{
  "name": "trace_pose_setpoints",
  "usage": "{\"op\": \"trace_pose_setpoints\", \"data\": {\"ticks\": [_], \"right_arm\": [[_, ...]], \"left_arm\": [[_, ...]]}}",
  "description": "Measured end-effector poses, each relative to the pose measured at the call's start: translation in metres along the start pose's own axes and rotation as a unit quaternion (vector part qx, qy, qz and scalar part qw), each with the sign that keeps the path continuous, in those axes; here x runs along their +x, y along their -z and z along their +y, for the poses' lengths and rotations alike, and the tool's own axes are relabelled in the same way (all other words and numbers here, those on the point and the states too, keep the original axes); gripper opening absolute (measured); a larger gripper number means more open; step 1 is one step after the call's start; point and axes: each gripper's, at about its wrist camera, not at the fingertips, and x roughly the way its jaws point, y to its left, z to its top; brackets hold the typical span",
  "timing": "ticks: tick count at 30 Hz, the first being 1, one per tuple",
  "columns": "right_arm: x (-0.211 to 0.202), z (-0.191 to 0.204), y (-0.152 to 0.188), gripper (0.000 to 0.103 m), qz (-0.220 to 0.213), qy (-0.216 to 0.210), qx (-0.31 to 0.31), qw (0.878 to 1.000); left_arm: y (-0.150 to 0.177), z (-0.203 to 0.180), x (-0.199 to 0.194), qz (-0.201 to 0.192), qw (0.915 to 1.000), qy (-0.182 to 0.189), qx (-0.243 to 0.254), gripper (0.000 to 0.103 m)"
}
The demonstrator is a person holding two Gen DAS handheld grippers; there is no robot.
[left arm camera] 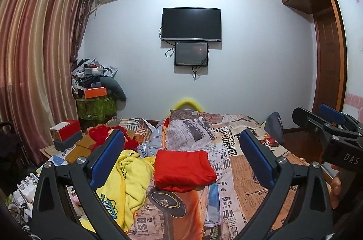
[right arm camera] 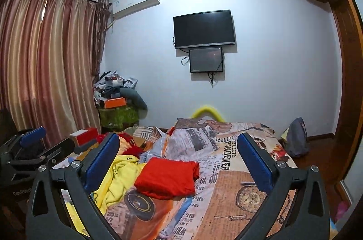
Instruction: Fold large clothes
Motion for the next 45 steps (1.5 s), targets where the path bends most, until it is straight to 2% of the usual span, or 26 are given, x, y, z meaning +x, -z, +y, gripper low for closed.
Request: {"op": "trace_pose_setpoints", "data": {"ticks": [14, 45], "right_arm": [[0.001, -0.002, 0.002, 0.103, 0.018, 0.002, -0.001, 1.000], [0.000, -0.003, 0.001, 0.103, 0.025, 0.006, 0.002, 1.000]], "left_arm": [[0.006, -0.003, 0.006, 0.016, 0.9999, -0.005, -0.002, 0.102], [0.010, 0.000, 0.015, 0.029, 0.9995, 0.002, -0.014, 0.102]]}}
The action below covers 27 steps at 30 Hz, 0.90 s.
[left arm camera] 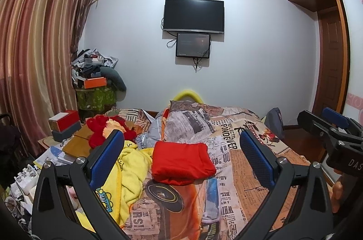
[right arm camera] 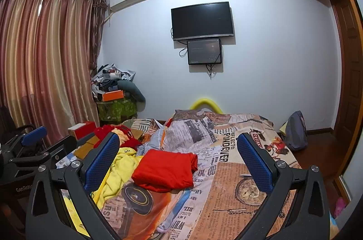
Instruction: Fold large clothes
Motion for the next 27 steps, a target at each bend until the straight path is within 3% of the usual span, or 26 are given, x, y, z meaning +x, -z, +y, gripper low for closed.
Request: {"op": "trace_pose_setpoints", "data": {"ticks": [27], "right_arm": [[-0.0012, 0.0049, 0.0007, 0.103, -0.003, 0.007, 0.001, 1.000]], "left_arm": [[0.0022, -0.0097, -0.0032, 0.005, 0.9999, 0.007, 0.011, 0.102]]}}
